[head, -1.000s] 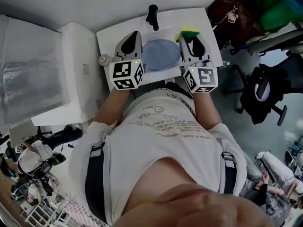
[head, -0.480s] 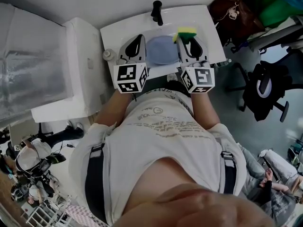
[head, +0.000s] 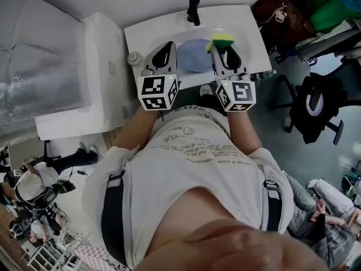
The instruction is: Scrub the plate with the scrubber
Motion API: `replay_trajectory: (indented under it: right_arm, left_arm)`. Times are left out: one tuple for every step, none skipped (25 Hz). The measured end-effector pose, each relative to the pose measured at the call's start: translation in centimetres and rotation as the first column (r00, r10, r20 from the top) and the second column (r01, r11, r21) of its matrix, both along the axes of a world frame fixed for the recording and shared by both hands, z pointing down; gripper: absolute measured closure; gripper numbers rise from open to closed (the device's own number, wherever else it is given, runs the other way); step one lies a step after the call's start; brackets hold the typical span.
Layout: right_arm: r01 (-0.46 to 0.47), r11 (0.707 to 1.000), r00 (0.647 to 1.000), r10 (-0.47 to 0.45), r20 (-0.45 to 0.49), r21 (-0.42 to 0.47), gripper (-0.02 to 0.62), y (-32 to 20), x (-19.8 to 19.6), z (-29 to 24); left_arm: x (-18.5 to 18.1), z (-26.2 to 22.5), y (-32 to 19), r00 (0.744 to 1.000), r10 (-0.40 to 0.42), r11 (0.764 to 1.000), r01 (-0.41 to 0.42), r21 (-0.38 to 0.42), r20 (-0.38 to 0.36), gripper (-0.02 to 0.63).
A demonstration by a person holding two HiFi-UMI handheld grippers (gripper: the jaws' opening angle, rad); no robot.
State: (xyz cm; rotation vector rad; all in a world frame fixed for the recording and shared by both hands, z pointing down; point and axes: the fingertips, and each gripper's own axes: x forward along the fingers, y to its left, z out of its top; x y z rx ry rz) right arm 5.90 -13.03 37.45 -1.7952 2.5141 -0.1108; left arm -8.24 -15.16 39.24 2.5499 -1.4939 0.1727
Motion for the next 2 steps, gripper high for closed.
replay_trajectory:
  right_arm:
    - [0.0,1.0,1.0,0.0,0.001,0.0,0.448,0.23,-0.16,-0.05]
    - [0.0,1.0,1.0,0.0,0.001,0.001,0.448,0.47,-0.33,-0.09]
  left_arm:
    - [-0.12,-0.14,0.22,1.0,0.001,1.0,-0.001,0.002,-0.001,0.584]
    - [-0.23,-0.28,0.44,1.0,0.002,1.0,-0.002,0.005,-0.003,0.584]
